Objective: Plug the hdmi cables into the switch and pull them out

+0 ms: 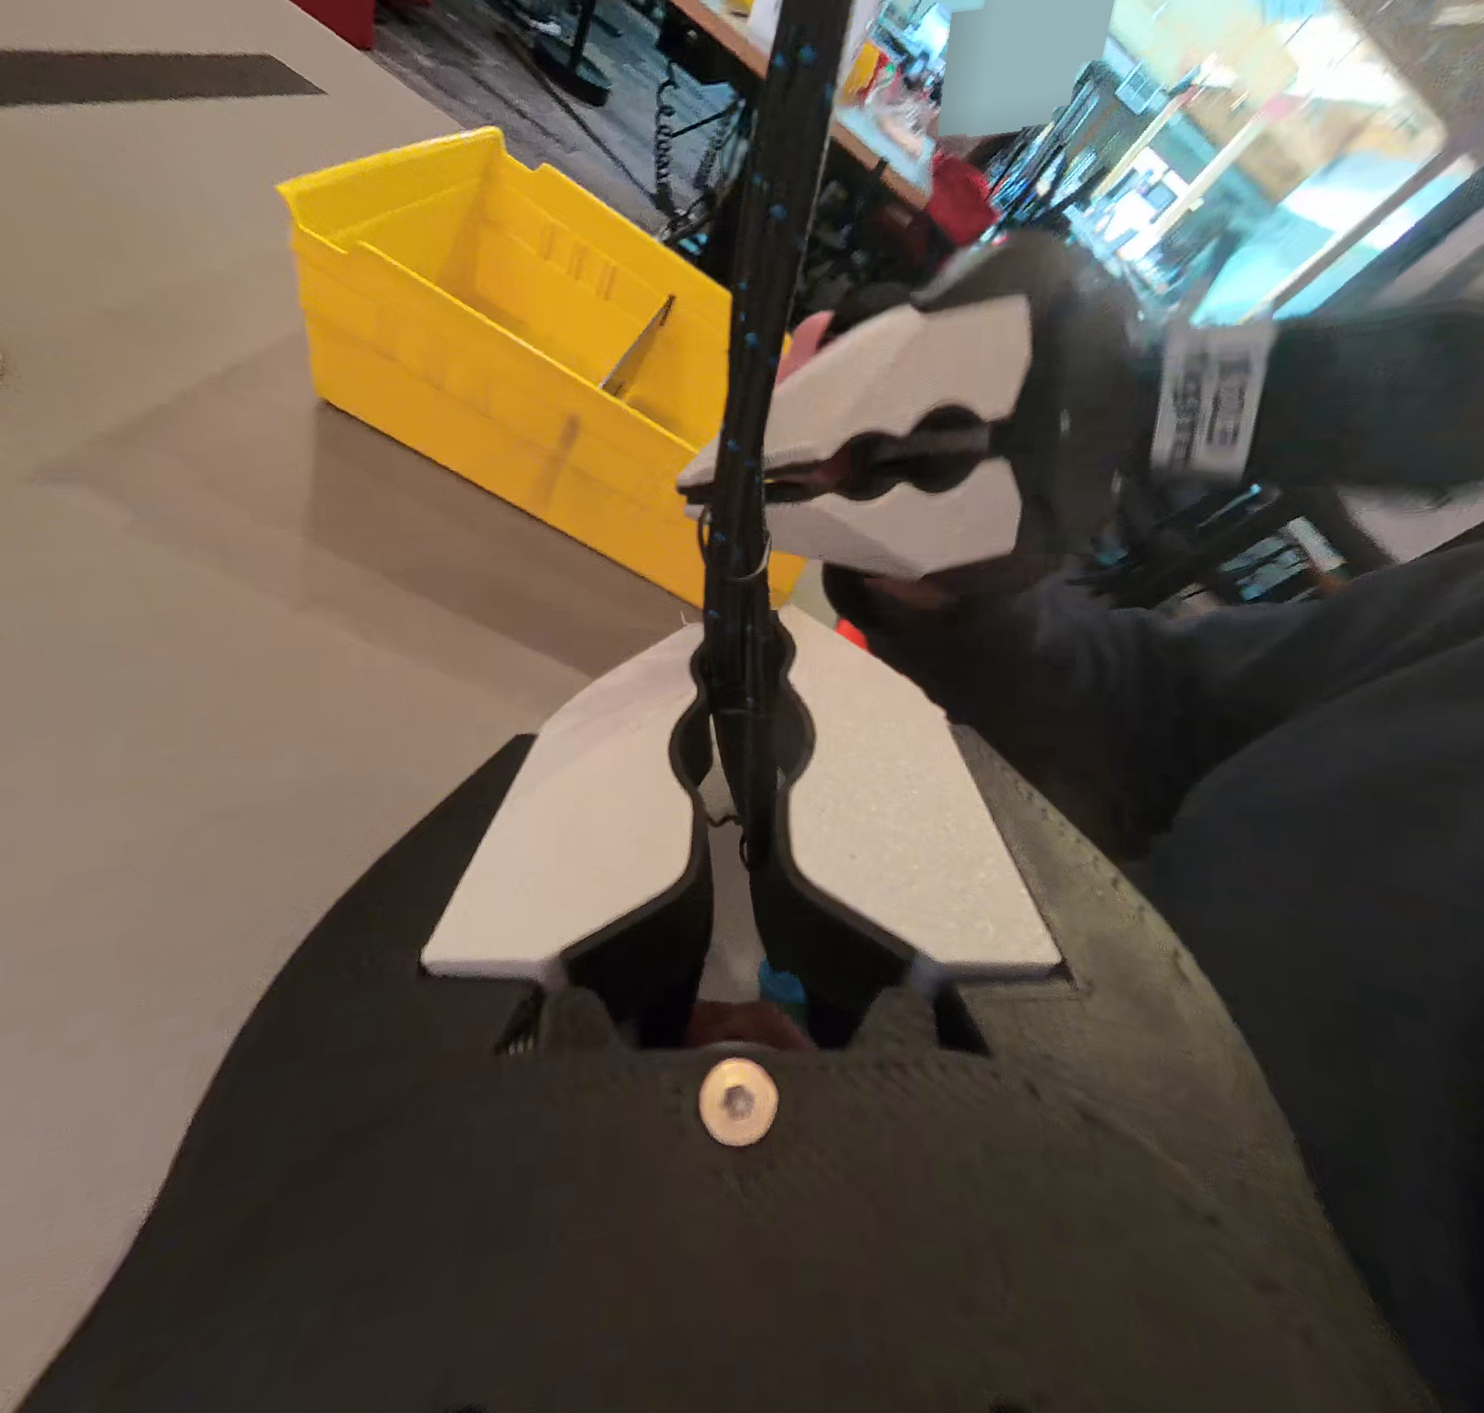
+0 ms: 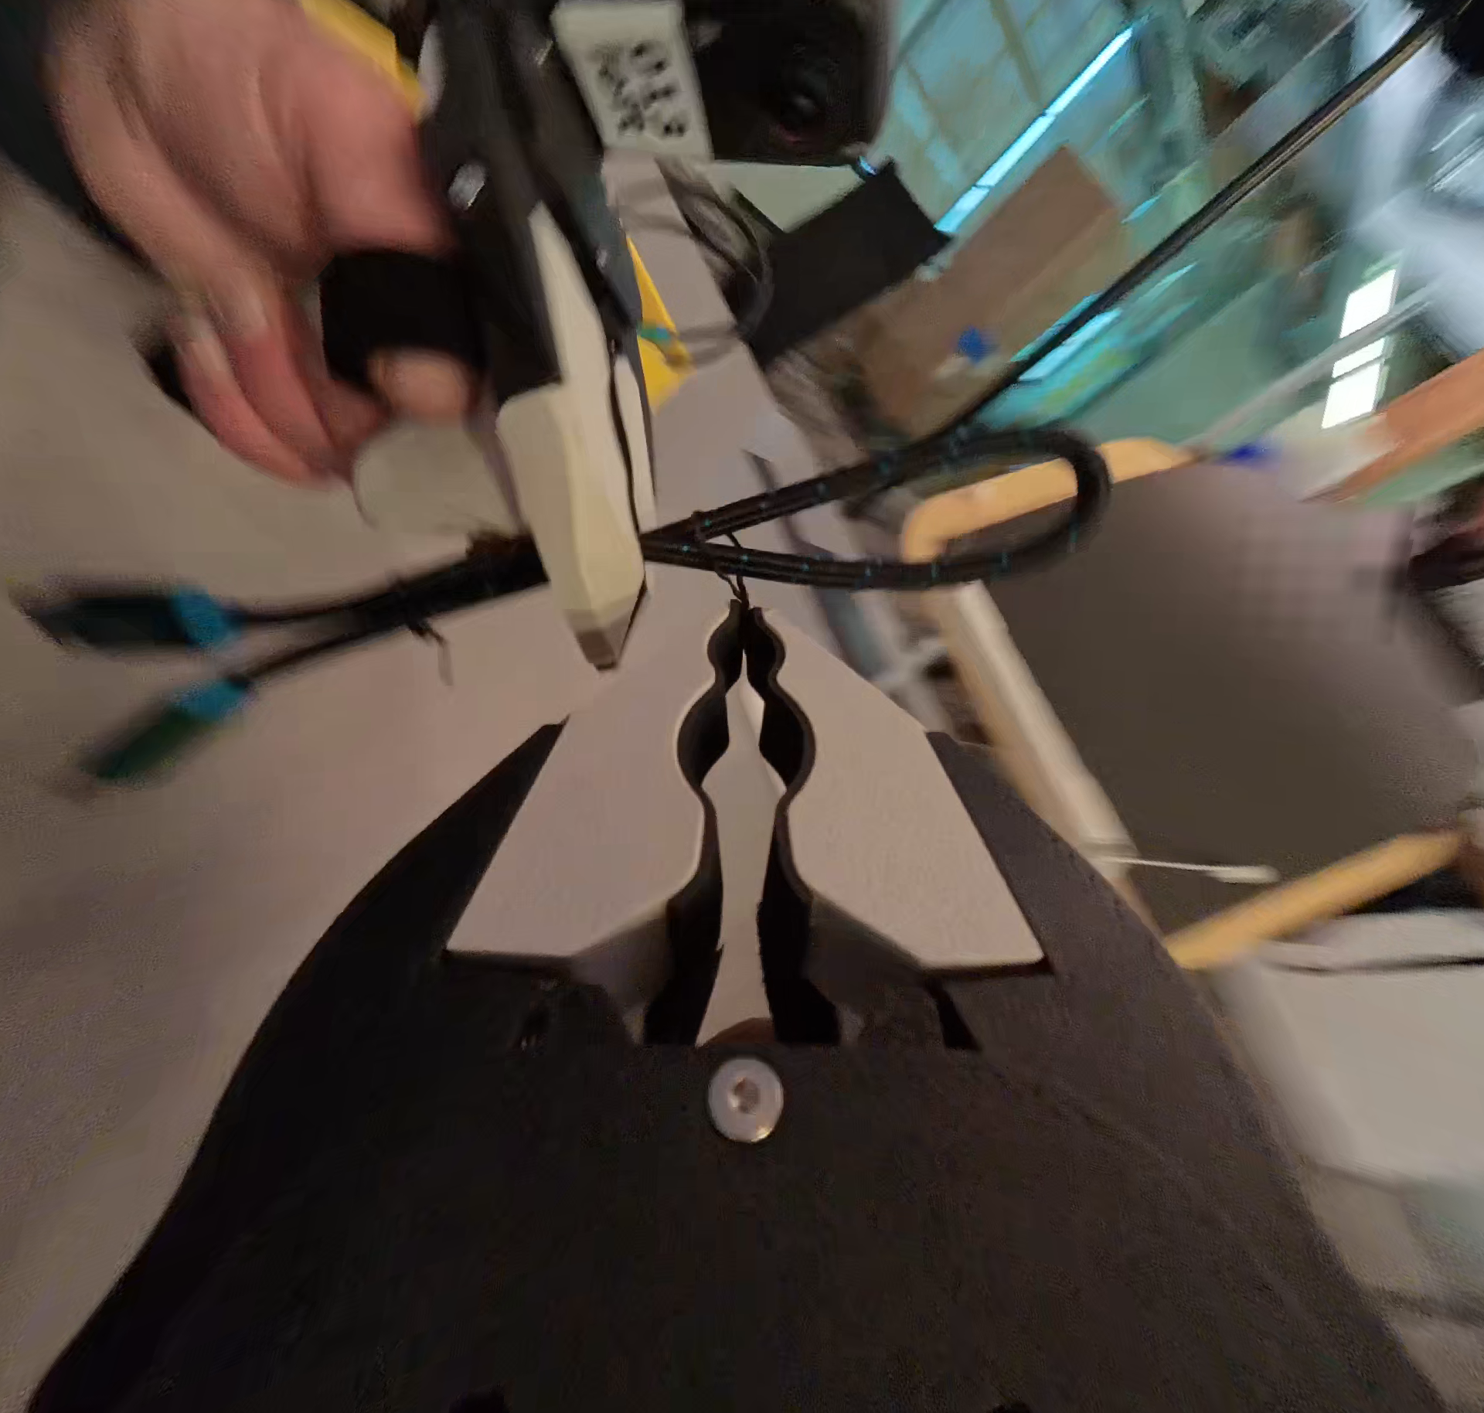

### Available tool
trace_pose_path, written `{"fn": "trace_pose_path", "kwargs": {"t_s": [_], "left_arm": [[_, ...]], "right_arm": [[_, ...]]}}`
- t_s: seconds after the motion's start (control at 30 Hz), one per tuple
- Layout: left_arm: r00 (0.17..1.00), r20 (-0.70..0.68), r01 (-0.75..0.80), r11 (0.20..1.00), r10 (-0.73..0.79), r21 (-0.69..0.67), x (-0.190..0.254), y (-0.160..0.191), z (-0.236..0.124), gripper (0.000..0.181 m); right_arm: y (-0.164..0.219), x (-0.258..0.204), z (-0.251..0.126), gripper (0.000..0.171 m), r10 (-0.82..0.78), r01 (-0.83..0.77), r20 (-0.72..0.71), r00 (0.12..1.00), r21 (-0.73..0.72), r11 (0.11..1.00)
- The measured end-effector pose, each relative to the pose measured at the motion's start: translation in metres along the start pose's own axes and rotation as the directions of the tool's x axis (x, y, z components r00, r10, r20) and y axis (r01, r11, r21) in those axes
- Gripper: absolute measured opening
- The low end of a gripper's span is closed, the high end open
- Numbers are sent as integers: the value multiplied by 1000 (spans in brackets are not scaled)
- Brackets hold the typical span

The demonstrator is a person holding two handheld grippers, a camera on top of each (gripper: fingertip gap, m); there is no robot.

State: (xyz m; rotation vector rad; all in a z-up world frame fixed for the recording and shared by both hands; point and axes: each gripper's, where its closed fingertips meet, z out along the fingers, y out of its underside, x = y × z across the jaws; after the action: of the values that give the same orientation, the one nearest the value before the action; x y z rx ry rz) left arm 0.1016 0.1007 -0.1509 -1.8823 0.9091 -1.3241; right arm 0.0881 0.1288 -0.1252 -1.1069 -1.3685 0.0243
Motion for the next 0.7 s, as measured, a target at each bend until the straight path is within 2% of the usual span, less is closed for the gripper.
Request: {"fn": "trace_pose_path", "kwargs": {"t_s": [0.07,0.1,0.17,0.23,0.27,0.3,0.37,0.4,0.47,0.53,0.67,0.7], "left_arm": [[997,-46,67,998,-67,7,2,0,-1,9],[993,-70,98,995,-97,14,2,0,-2,8],[992,-69,111,994,-110,12,0,1,-2,8],[997,-33,75,997,-74,11,-2,3,-2,8],[998,-8,60,998,-60,16,-4,2,-2,8],[999,12,42,999,-43,14,-6,2,-3,8],[999,32,16,1000,-16,11,-7,2,-3,8],[999,30,14,1000,-14,9,-7,2,-3,8],[999,35,-6,1000,6,1,-7,3,-2,8],[999,39,-24,1000,24,-2,-5,3,-1,8],[991,61,-115,991,119,-69,-4,7,-1,9],[986,72,-143,986,150,-89,-5,7,-1,9]], "right_arm": [[3,2,0,0,-316,302,-91,944,-147,942],[3,3,0,0,-381,360,-106,918,-175,916],[3,-3,2,0,-351,338,-77,933,-141,930],[1,-5,0,0,-160,158,-35,986,-50,986],[2,-1,-2,14,-55,54,-25,998,-30,998],[3,0,-3,40,43,-43,9,999,-15,999],[-2,-7,-7,32,230,-238,141,963,44,970],[-4,-7,-9,30,310,-326,186,932,67,943],[-7,-7,-12,36,425,-465,267,865,102,880],[-10,-13,-11,37,535,-610,391,749,91,787],[-16,-22,-5,42,642,-798,566,517,47,600],[-19,-22,-5,37,647,-829,602,469,47,558]]}}
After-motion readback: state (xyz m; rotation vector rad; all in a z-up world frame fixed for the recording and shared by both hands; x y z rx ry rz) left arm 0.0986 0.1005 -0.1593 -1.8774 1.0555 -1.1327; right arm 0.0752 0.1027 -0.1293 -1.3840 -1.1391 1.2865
